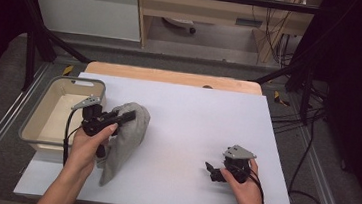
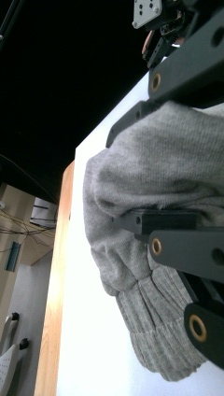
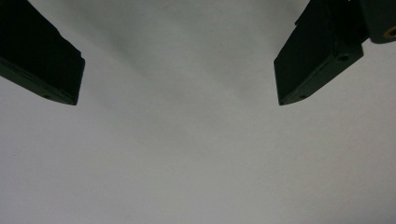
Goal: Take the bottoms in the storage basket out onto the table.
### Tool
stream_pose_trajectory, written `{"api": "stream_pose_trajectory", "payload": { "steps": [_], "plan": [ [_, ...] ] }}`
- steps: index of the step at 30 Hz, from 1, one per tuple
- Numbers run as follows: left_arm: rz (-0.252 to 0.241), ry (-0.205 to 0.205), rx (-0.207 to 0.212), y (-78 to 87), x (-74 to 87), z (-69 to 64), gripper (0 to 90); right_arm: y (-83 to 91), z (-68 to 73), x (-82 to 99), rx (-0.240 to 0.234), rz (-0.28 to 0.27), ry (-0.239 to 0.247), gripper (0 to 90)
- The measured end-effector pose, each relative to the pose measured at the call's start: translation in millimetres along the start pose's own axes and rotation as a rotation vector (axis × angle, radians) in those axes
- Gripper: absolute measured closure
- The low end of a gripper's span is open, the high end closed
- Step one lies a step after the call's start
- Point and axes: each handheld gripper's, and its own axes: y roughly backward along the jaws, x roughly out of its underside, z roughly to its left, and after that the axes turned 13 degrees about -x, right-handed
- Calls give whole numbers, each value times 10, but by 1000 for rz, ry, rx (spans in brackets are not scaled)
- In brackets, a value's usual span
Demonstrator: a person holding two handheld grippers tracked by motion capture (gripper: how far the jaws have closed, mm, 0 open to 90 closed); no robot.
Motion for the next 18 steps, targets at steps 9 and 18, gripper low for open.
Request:
{"api": "stream_pose_trajectory", "payload": {
  "steps": [9, 18],
  "plan": [
    [-4, -10, -8, -19, -91, -11, 615, 15, -2, -19, 3, -15, -1, 25],
    [13, 12, -30, -232, -137, -109, 618, 19, -29, -31, 7, -21, -4, 26]
  ]
}}
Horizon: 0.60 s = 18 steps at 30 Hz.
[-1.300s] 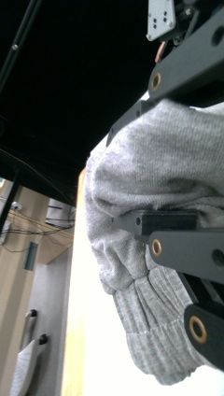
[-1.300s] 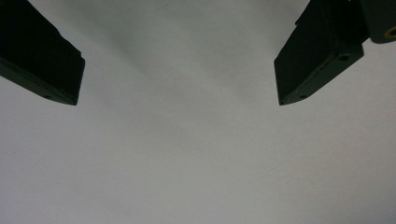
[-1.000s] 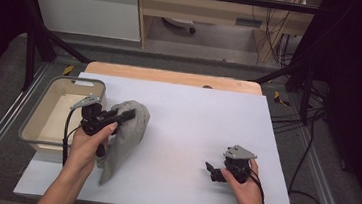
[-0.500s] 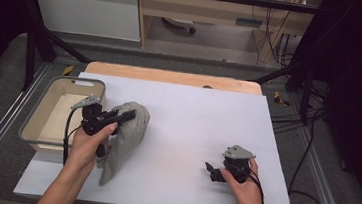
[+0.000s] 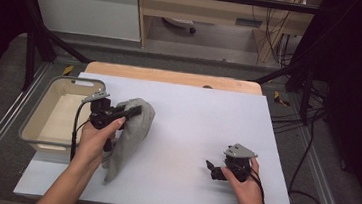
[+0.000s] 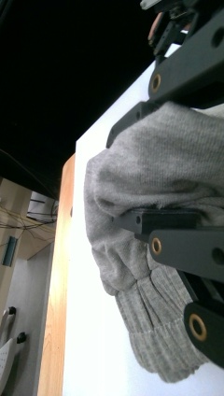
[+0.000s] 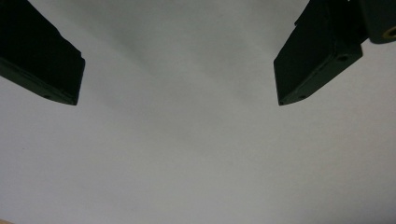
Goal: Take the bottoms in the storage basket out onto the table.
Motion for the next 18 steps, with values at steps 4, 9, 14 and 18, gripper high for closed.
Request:
{"api": "stream_pose_trajectory", "payload": {
  "steps": [4, 9, 14, 18],
  "plan": [
    [-4, 51, 15, -94, -67, -49, 619, 5, -6, -6, 5, -5, -5, 26],
    [13, -17, -15, -236, -204, -182, 618, 1, 4, -21, -3, -10, -2, 26],
    [41, -10, -15, -386, -278, -262, 618, 5, 3, -37, 5, -9, 0, 26],
    [48, -13, -16, -467, -317, -305, 619, 13, 2, -47, 3, -16, 1, 26]
  ]
}}
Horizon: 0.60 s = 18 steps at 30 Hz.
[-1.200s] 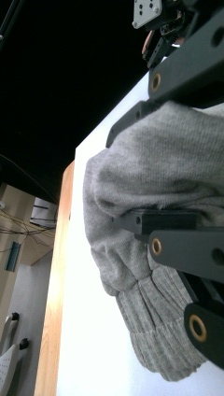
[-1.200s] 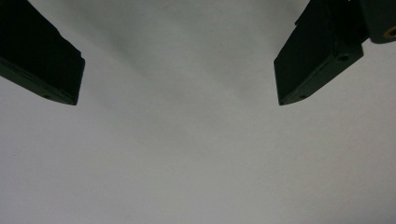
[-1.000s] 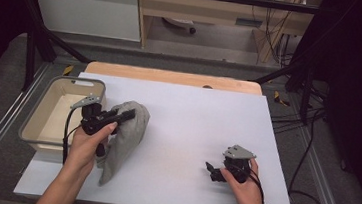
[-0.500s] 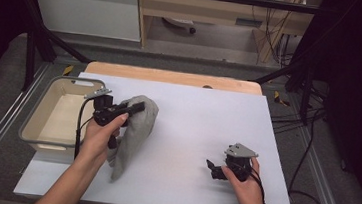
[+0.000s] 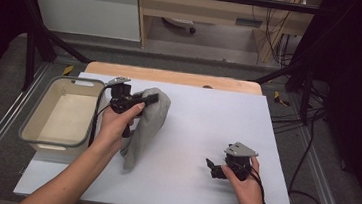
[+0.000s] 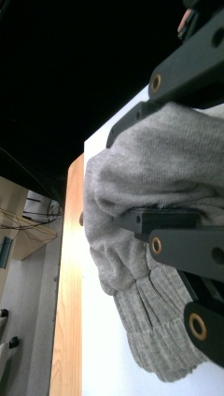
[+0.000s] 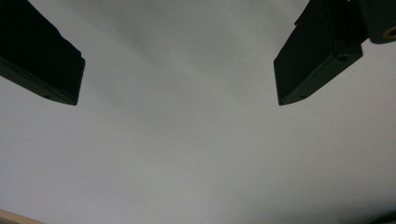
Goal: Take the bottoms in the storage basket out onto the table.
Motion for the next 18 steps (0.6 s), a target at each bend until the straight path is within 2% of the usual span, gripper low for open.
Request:
{"api": "stream_pose_trajectory", "payload": {
  "steps": [8, 14, 17, 18],
  "plan": [
    [3, -45, -20, -198, -42, -137, 619, -7, -5, -7, -4, -1, 4, 26],
    [12, -61, -11, -291, -56, -214, 618, -1, -3, -12, -3, -6, 0, 26],
    [11, -80, -6, -300, -70, -286, 619, 0, -2, -12, -3, -6, 0, 26],
    [5, -99, -3, -296, -87, -342, 618, 3, -2, -13, -4, -7, 0, 26]
  ]
}}
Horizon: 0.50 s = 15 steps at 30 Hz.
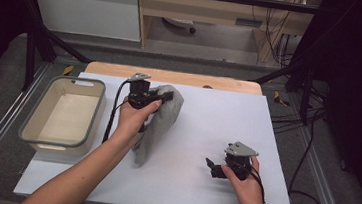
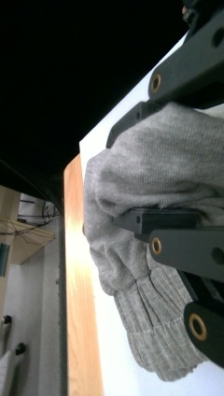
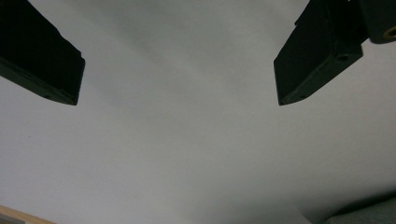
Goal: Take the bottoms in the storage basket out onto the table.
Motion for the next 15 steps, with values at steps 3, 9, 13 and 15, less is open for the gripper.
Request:
{"api": "stream_pose_trajectory", "payload": {
  "steps": [3, 9, 13, 15],
  "plan": [
    [-6, 1, 6, -13, -25, -55, 618, 1, -5, -4, 0, -5, 3, 26],
    [7, -16, 8, -93, -6, -143, 618, 10, 9, -8, 0, -6, 4, 26],
    [23, -58, -2, -174, 50, -187, 617, 11, 3, -8, 1, -7, 3, 26],
    [29, -74, -7, -212, 76, -201, 618, 9, 0, -8, 1, -5, 8, 26]
  ]
}}
